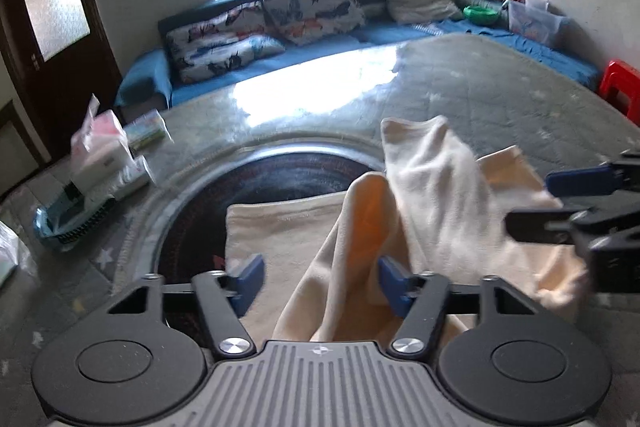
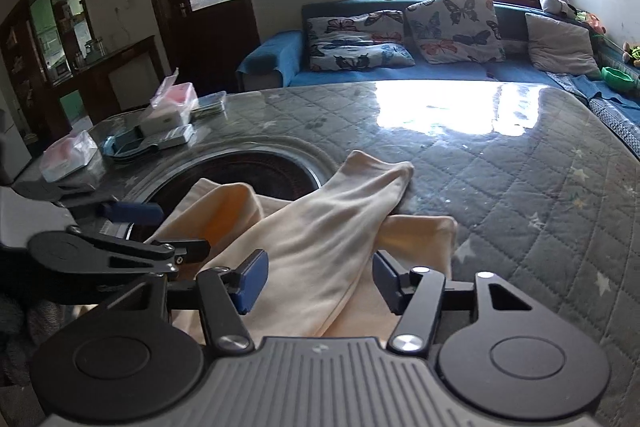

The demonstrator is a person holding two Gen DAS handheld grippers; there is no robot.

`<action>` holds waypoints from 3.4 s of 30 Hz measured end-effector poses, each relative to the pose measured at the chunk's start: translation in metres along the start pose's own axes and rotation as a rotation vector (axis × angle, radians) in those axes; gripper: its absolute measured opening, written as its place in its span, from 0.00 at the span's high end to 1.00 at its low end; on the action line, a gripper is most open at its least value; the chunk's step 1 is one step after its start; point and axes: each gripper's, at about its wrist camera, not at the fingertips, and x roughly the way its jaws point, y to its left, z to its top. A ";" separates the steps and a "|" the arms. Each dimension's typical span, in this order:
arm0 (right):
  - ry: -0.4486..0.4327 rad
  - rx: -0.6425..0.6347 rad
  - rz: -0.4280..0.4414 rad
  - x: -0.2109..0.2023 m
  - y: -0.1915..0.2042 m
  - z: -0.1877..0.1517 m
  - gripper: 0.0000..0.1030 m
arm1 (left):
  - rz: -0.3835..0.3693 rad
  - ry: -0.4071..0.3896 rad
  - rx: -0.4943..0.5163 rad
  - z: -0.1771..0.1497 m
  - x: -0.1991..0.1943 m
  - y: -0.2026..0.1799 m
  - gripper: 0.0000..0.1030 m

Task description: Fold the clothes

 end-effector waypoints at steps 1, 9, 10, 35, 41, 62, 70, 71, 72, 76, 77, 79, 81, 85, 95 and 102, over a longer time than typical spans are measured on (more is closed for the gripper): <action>0.003 -0.001 0.000 0.002 -0.001 0.001 0.46 | 0.002 0.007 -0.009 0.000 0.005 0.001 0.60; 0.032 -0.033 0.007 0.026 0.000 0.021 0.56 | 0.038 -0.046 -0.099 -0.013 -0.001 0.030 0.96; 0.036 -0.039 0.007 0.031 0.002 0.024 0.57 | 0.046 -0.053 -0.125 -0.016 -0.006 0.037 0.96; 0.112 -0.161 -0.159 0.143 0.012 0.063 0.98 | 0.197 -0.019 -0.460 -0.117 -0.087 0.130 0.97; 0.036 -0.127 -0.171 0.099 -0.007 0.063 0.99 | 0.203 -0.018 -0.455 -0.125 -0.095 0.130 0.97; -0.107 -0.041 -0.294 -0.072 -0.079 0.007 0.92 | 0.195 -0.014 -0.350 -0.144 -0.134 0.120 0.82; 0.026 -0.006 -0.253 -0.024 -0.085 -0.015 0.68 | 0.127 -0.149 -0.204 -0.129 -0.172 0.090 0.66; 0.034 0.006 -0.254 -0.023 -0.087 -0.018 0.67 | 0.099 -0.169 -0.177 -0.126 -0.175 0.083 0.64; 0.038 0.019 -0.255 -0.021 -0.090 -0.019 0.66 | 0.064 -0.187 -0.148 -0.122 -0.177 0.075 0.63; 0.047 0.072 -0.254 -0.022 -0.101 -0.029 0.64 | -0.087 -0.212 -0.029 -0.108 -0.172 0.033 0.56; 0.049 0.088 -0.249 -0.023 -0.104 -0.031 0.64 | -0.122 -0.210 0.001 -0.105 -0.168 0.021 0.56; 0.054 0.122 -0.235 -0.023 -0.108 -0.034 0.64 | -0.176 -0.199 0.061 -0.100 -0.158 0.001 0.56; 0.057 0.141 -0.220 -0.023 -0.112 -0.037 0.64 | -0.205 -0.183 0.120 -0.098 -0.147 -0.016 0.56; 0.060 0.153 -0.196 -0.021 -0.114 -0.039 0.64 | -0.235 -0.154 0.198 -0.097 -0.130 -0.037 0.55; 0.067 0.136 -0.185 -0.013 -0.109 -0.046 0.87 | -0.202 -0.108 0.282 -0.109 -0.110 -0.054 0.89; -0.023 0.032 -0.256 -0.044 -0.105 -0.025 0.96 | -0.392 -0.168 0.240 -0.098 -0.145 -0.043 0.90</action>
